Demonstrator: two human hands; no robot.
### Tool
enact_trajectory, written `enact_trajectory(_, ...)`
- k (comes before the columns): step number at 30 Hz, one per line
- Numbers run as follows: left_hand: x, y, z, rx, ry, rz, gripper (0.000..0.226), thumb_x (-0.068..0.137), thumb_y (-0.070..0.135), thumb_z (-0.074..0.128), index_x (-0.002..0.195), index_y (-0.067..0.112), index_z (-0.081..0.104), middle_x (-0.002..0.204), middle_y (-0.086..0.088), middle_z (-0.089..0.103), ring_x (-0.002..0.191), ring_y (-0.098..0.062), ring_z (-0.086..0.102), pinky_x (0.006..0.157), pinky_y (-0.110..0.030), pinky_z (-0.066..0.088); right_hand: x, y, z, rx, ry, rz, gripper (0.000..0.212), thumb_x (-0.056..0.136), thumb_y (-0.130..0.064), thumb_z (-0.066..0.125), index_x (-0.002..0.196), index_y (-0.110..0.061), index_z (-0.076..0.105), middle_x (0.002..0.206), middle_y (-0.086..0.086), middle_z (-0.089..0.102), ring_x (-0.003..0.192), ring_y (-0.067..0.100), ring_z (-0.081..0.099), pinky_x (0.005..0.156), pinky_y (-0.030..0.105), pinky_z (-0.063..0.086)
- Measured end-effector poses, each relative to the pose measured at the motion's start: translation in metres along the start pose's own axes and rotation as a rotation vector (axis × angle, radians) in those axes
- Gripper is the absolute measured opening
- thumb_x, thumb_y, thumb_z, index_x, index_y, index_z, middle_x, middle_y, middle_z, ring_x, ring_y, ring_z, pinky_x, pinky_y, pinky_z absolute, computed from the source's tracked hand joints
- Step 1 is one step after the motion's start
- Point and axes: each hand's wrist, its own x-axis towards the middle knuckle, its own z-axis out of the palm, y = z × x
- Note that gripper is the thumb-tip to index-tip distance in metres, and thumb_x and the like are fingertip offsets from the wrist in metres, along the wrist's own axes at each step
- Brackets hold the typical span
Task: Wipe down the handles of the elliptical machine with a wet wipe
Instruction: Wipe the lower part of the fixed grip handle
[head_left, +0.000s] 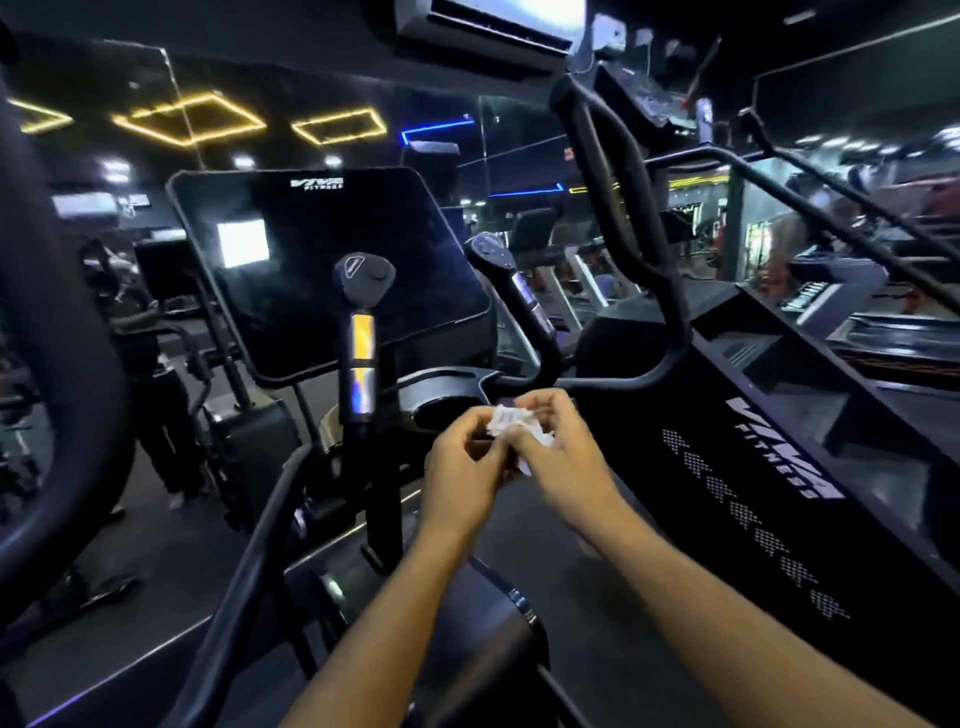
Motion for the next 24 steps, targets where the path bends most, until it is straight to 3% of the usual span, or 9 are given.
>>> enact_trajectory(4,0.037,0.018,0.004,0.040,-0.075,-0.003,0.013,0.101,0.013,0.066,0.093,0.020,0.073,0.084,0.003,0.078,0.076,-0.010,0.071,0.072,-0.033,0.057,0.021,-0.015,-0.026,0.189,-0.021,0.055,0.021,0.095,-0.008,0.067,0.113,-0.019,0.064,0.107,0.004,0.076,0.100,0.020,0.072,0.082,0.031,0.057)
enact_trajectory(8,0.077,0.044,-0.005,0.068,-0.123,0.046,0.008,0.101,0.007,0.065,0.099,0.007,0.072,0.086,-0.003,0.077,0.077,-0.009,0.070,0.071,-0.027,0.057,0.042,-0.030,-0.036,0.361,-0.120,-0.002,0.027,0.094,-0.001,0.064,0.119,-0.011,0.068,0.108,0.005,0.077,0.100,0.015,0.073,0.079,0.023,0.057)
enact_trajectory(10,0.094,0.059,-0.007,0.075,-0.155,0.068,0.009,0.101,0.009,0.066,0.097,0.012,0.073,0.090,-0.006,0.078,0.081,-0.014,0.072,0.074,-0.030,0.060,0.055,-0.036,-0.035,0.266,-0.121,-0.130,0.029,0.093,-0.001,0.068,0.118,-0.015,0.070,0.110,0.005,0.077,0.106,0.018,0.072,0.090,0.026,0.057)
enact_trajectory(13,0.126,0.085,-0.009,0.274,-0.254,0.166,0.011,0.098,0.008,0.069,0.097,0.017,0.075,0.091,-0.004,0.080,0.083,-0.011,0.073,0.084,-0.033,0.061,0.087,-0.045,-0.039,0.089,0.003,-0.293,0.025,0.089,0.000,0.072,0.107,-0.018,0.075,0.099,0.000,0.079,0.096,0.017,0.075,0.089,0.029,0.058)
enact_trajectory(15,0.155,0.107,-0.013,0.629,-0.305,0.286,0.017,0.095,0.013,0.070,0.106,0.024,0.075,0.095,0.005,0.079,0.085,-0.007,0.073,0.088,-0.034,0.060,0.113,-0.052,-0.048,-0.092,0.117,-0.387,0.021,0.088,-0.005,0.076,0.100,-0.021,0.078,0.091,-0.007,0.079,0.085,0.009,0.074,0.082,0.024,0.057)
enact_trajectory(18,0.202,0.144,-0.027,1.314,-0.177,0.424,0.039,0.096,0.028,0.064,0.134,0.039,0.060,0.128,0.007,0.071,0.112,-0.023,0.069,0.095,-0.043,0.056,0.155,-0.059,-0.059,-0.217,0.238,-0.443,0.026,0.087,-0.005,0.076,0.104,-0.025,0.076,0.089,-0.013,0.077,0.080,0.001,0.072,0.079,0.020,0.055)
enact_trajectory(20,0.231,0.154,-0.037,1.457,-0.204,0.292,0.062,0.095,0.034,0.070,0.152,0.036,0.044,0.143,0.005,0.061,0.126,-0.026,0.061,0.102,-0.044,0.052,0.181,-0.059,-0.057,-0.337,0.285,-0.484,0.022,0.087,-0.009,0.076,0.103,-0.024,0.074,0.088,-0.014,0.075,0.081,-0.002,0.070,0.080,0.021,0.055)
enact_trajectory(22,0.255,0.151,-0.042,1.406,-0.326,0.106,0.086,0.089,0.033,0.081,0.160,0.027,0.033,0.145,0.000,0.061,0.128,-0.025,0.060,0.107,-0.043,0.050,0.206,-0.057,-0.047,-0.475,0.264,-0.534,0.013,0.088,-0.011,0.075,0.096,-0.021,0.074,0.086,-0.013,0.071,0.081,-0.002,0.067,0.081,0.023,0.054)
enact_trajectory(24,0.267,0.143,-0.043,1.358,-0.421,0.047,0.086,0.086,0.028,0.085,0.158,0.018,0.039,0.138,-0.001,0.066,0.126,-0.023,0.061,0.106,-0.035,0.049,0.226,-0.053,-0.032,-0.633,0.184,-0.572,0.009,0.090,-0.012,0.072,0.097,-0.016,0.076,0.093,-0.004,0.069,0.087,0.010,0.064,0.083,0.028,0.050)
